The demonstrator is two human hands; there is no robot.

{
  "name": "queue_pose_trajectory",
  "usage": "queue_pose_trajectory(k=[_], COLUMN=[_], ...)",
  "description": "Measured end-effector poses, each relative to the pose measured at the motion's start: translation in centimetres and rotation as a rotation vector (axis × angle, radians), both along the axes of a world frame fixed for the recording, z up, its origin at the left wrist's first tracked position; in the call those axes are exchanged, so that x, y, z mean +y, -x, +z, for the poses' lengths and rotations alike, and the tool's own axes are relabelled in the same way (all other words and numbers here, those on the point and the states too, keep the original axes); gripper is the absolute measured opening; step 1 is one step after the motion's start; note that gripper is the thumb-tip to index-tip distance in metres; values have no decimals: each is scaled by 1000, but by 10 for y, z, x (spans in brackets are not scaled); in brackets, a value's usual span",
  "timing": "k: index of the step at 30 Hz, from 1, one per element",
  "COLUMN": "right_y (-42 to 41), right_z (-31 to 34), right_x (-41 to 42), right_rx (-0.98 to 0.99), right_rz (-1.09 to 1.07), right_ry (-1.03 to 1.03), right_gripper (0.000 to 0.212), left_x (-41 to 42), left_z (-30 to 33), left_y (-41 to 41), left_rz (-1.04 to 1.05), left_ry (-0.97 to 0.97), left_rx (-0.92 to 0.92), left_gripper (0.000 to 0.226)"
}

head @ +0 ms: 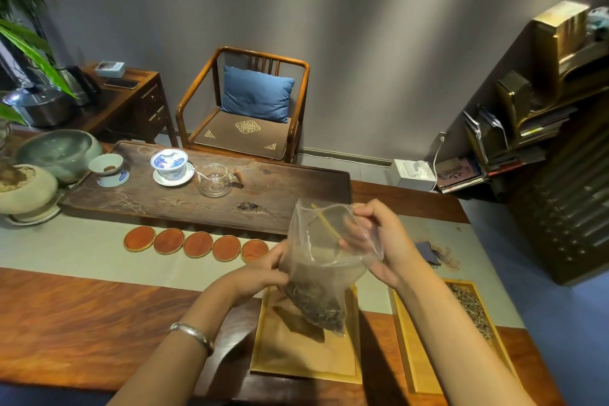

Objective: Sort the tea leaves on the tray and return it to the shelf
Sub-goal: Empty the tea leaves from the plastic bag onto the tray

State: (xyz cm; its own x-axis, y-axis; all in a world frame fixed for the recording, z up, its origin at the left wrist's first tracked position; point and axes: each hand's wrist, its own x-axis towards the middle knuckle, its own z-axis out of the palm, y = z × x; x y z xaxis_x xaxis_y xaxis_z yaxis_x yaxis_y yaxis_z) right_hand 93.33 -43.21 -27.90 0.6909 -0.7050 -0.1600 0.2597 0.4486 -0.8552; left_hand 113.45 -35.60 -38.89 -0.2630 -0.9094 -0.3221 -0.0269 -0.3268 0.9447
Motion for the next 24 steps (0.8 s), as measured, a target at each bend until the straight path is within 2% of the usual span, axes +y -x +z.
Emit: queue_pose_trajectory(k=[3, 6, 9, 10, 12, 14, 15, 17, 19, 21, 24], right_y=[-5, -3, -1, 3, 13, 24, 30, 42, 53, 57, 58], right_z=[-2, -12, -26, -32, -49, -66, -76, -101, -129, -145, -154], right_x=[-2, -3, -3, -4, -4, 3, 9, 24, 44, 62, 77], right_rx=[-75, -63, 28, 71, 175, 296, 361, 488, 568, 552, 623], right_rz=[-16, -49, -155, -201, -286, -302, -275, -165, -50, -1, 99], right_ry=[-70, -93, -138, -155, -150, -116, -110, -146, -200, -225, 18], right_gripper=[30, 44, 25, 27, 45, 70, 80, 87, 82, 69, 51], left_x=[1, 6, 13, 15, 20, 23, 25, 27, 29, 33, 41], left_z=[-4, -14, -20, -21, -23, -24, -25, -29, -34, -38, -50], left_y=[2, 10, 20, 22, 24, 23, 21, 17, 13, 11, 8], left_rz=[-130, -171, -172, -166, -121, -43, -4, 51, 57, 54, 57], left_ry=[-33, -70, -85, -82, -73, -87, -102, -125, -133, -158, -208], left_rx=[-126, -227, -180, -144, -93, -64, -45, -20, 1, -5, -62], left_gripper=[72, 70, 57, 51, 48, 54, 58, 62, 57, 47, 54])
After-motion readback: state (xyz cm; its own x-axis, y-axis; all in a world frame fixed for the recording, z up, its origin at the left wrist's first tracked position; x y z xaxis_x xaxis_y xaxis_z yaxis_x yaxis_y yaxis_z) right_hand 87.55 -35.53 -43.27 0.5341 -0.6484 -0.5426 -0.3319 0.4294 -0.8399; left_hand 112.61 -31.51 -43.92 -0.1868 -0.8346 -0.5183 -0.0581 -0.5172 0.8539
